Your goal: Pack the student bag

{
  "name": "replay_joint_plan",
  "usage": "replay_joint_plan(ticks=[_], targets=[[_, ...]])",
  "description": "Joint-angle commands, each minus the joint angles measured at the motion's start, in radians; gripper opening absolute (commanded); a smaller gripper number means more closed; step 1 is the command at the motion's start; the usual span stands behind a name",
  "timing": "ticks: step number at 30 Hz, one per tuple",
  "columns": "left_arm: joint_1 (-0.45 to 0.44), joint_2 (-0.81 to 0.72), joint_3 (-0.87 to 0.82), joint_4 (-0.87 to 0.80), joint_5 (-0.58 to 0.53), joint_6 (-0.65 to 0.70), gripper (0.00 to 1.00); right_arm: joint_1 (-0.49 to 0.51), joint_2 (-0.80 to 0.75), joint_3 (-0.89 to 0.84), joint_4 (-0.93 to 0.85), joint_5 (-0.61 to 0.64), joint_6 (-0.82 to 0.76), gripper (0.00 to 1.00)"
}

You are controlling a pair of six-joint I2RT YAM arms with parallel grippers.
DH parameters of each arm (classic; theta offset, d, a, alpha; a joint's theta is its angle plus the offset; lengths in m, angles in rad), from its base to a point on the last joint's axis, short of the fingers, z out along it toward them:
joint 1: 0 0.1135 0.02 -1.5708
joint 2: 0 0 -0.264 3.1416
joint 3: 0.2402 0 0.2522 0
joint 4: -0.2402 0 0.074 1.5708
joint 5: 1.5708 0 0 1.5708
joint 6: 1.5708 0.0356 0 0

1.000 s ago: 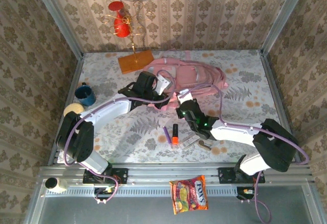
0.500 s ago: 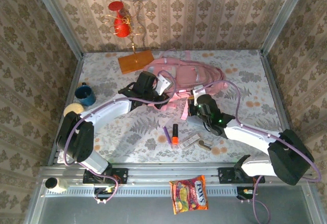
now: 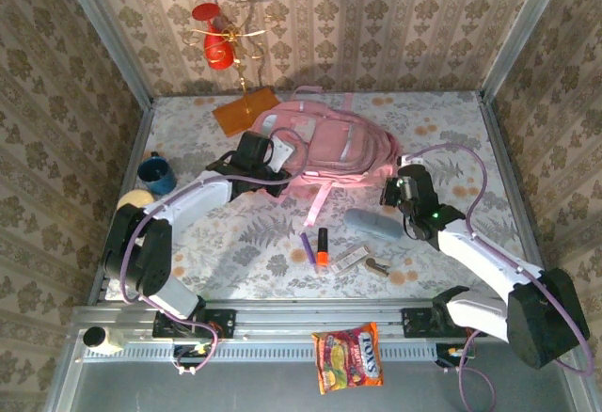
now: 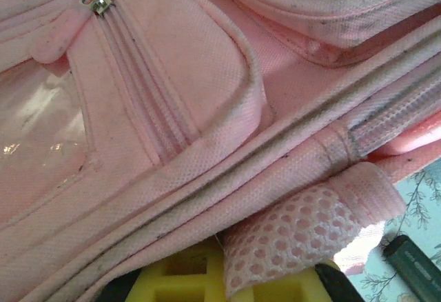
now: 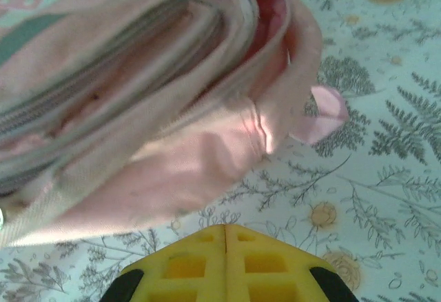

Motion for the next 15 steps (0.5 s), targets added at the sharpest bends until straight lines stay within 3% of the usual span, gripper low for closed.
replay_joint_plan(ticks=[1, 4, 8, 9, 15], targets=[[0.02, -0.025, 0.001, 0.039, -0.012, -0.039, 0.0, 0.013, 0.015, -0.005, 0.084, -0.191, -0.044, 0.0], [0.014, -0.036, -0.008, 0.059, 0.068, -0.05, 0.0, 0.084, 0.048, -0.005, 0.153, -0.285, -0.122, 0.0], [0.005, -0.057, -0.007, 0.067, 0.102, -0.065, 0.0, 0.228, 0.141, 0.012, 0.236, -0.171, -0.176, 0.32], [0.002, -0.059, -0.005, 0.066, 0.105, -0.066, 0.0, 0.256, 0.167, 0.008, 0.276, -0.119, -0.185, 0.36], [-0.009, -0.055, 0.006, 0.063, 0.119, -0.069, 0.0, 0.303, 0.351, 0.05, 0.402, 0.066, -0.21, 0.4]])
